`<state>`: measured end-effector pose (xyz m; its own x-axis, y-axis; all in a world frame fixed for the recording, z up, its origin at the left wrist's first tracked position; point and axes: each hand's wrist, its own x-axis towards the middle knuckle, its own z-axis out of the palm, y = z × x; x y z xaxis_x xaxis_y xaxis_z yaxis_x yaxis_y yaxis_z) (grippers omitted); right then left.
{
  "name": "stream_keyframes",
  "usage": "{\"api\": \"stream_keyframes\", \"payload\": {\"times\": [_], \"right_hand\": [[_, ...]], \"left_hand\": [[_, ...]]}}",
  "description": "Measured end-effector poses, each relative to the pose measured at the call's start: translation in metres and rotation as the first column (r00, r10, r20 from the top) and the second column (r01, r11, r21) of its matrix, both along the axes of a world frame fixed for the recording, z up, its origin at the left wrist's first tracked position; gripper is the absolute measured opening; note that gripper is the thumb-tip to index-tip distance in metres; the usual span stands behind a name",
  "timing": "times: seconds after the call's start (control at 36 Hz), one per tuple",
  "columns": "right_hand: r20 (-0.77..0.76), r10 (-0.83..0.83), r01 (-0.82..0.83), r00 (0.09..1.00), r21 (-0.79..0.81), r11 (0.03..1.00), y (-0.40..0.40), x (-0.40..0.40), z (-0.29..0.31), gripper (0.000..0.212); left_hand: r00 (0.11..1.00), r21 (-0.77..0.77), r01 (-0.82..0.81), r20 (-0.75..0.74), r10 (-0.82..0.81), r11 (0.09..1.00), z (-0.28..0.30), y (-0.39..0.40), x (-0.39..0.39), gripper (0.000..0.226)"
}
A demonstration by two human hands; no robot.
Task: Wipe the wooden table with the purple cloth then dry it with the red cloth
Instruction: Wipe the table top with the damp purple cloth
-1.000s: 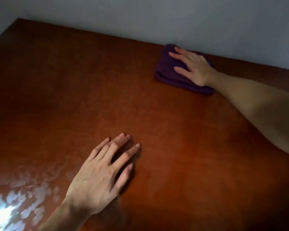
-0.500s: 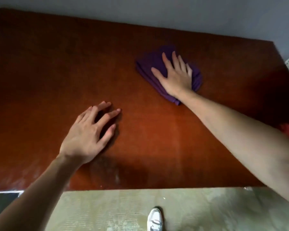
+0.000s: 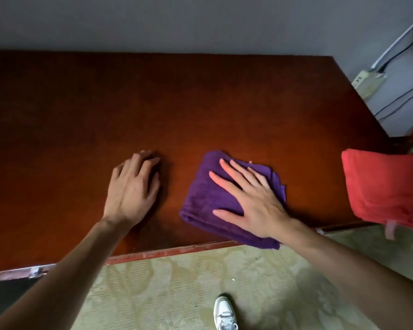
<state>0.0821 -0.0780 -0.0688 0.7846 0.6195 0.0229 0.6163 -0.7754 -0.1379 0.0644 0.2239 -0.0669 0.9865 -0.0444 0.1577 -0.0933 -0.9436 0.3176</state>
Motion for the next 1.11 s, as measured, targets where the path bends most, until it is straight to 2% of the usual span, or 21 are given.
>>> {"api": "stream_keyframes", "payload": {"times": [0.08, 0.14, 0.19, 0.25, 0.31, 0.42, 0.56, 0.72, 0.83, 1.03, 1.11], "right_hand": [[-0.029, 0.148, -0.148, 0.989, -0.007, 0.989, -0.012, 0.037, 0.005, 0.074], [-0.050, 0.212, -0.213, 0.976, -0.005, 0.977, -0.018, 0.069, 0.007, 0.071], [-0.029, 0.234, -0.234, 0.972, -0.009, 0.972, -0.023, 0.104, 0.005, 0.069], [0.003, 0.229, -0.229, 0.973, -0.015, 0.973, -0.026, 0.143, 0.002, 0.068], [0.018, 0.222, -0.222, 0.975, -0.024, 0.975, -0.028, 0.181, 0.000, 0.068], [0.009, 0.200, -0.200, 0.980, -0.023, 0.980, -0.028, 0.254, 0.000, 0.067], [-0.022, 0.128, -0.129, 0.992, -0.034, 0.991, -0.028, 0.335, 0.007, 0.067], [-0.054, -0.024, 0.025, 0.998, 0.001, 1.000, -0.025, 0.403, 0.013, 0.071], [-0.059, -0.160, 0.162, 0.985, 0.044, 0.986, -0.027, 0.424, 0.015, 0.065], [-0.090, -0.205, 0.208, 0.975, 0.030, 0.978, -0.031, 0.407, 0.020, 0.070], [-0.086, -0.282, 0.287, 0.955, 0.044, 0.957, -0.040, 0.388, 0.019, 0.072]], "left_hand": [[0.999, -0.150, 0.001, 0.034, 0.004, 0.989, -0.005, -0.037, 0.011, 0.044], [0.997, -0.276, -0.054, 0.044, 0.069, 0.959, -0.006, -0.058, 0.020, 0.045], [0.988, -0.390, -0.106, 0.060, 0.140, 0.915, -0.004, -0.078, 0.027, 0.045], [0.990, -0.436, -0.089, 0.059, 0.128, 0.895, -0.002, -0.097, 0.032, 0.046], [0.997, -0.377, -0.051, 0.034, 0.069, 0.925, -0.006, -0.112, 0.034, 0.049], [0.999, -0.131, -0.022, -0.028, 0.019, 0.991, -0.014, -0.121, 0.036, 0.056], [0.994, -0.015, 0.008, -0.110, -0.010, 1.000, -0.011, -0.123, 0.038, 0.055], [0.989, -0.014, 0.004, -0.146, -0.006, 1.000, -0.009, -0.124, 0.037, 0.057], [0.992, -0.035, -0.012, -0.129, 0.007, 0.999, -0.009, -0.125, 0.037, 0.058], [0.996, -0.039, -0.009, -0.084, 0.005, 0.999, -0.010, -0.125, 0.035, 0.057], [0.996, -0.030, -0.011, -0.086, 0.008, 0.999, -0.009, -0.125, 0.035, 0.057]]}}
